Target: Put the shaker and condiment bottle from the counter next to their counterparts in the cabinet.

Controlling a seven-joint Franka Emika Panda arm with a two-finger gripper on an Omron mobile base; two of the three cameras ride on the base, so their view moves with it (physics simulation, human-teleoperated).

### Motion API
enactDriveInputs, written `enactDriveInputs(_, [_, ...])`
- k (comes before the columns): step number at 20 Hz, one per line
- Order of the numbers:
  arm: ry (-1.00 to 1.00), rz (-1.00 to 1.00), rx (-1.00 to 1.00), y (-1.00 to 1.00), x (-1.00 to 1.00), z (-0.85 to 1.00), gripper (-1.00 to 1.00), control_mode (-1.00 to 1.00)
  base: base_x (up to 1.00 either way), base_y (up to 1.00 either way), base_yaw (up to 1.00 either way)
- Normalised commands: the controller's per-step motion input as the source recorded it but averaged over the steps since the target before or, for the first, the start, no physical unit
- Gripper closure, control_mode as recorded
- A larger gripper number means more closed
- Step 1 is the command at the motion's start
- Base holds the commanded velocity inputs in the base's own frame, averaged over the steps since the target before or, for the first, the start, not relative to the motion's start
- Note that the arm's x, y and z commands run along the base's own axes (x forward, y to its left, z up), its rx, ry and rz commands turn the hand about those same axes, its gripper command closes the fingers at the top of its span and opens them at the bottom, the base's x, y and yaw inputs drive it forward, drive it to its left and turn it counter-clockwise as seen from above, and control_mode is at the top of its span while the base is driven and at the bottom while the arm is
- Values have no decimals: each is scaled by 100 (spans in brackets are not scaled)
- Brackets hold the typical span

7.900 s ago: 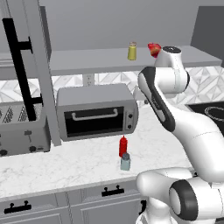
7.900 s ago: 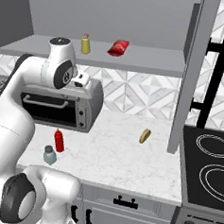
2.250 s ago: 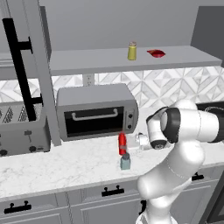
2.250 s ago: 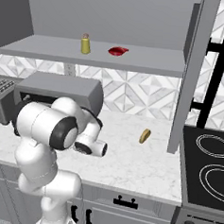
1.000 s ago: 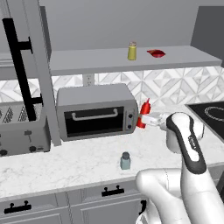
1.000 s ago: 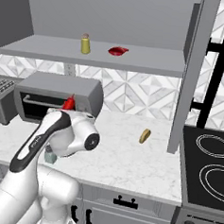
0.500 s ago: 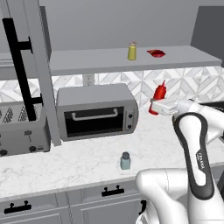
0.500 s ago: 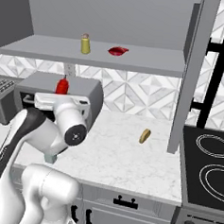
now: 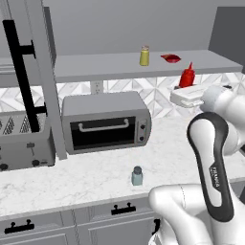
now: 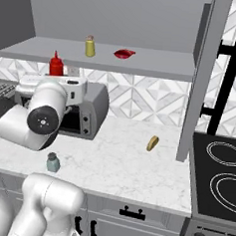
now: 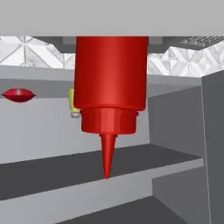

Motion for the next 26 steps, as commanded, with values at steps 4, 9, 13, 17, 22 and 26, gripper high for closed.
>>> enactDriveInputs(4, [0, -29, -13, -21, 0, 48, 100, -100, 0, 0, 0])
enactDriveInputs(9, [1, -35, -3, -50, -5, 52, 100, -100, 0, 0, 0])
enactDriveInputs(13, [18, -37, 1, -49, -5, 48, 100, -100, 0, 0, 0])
enactDriveInputs(17, [27, -9, -1, -3, 23, 8, 100, -100, 0, 0, 0])
enactDriveInputs(22, [11, 0, -1, -24, 66, -5, 100, -100, 0, 0, 0])
enactDriveInputs(26, [4, 0, 0, -22, 34, -3, 100, -100, 0, 0, 0])
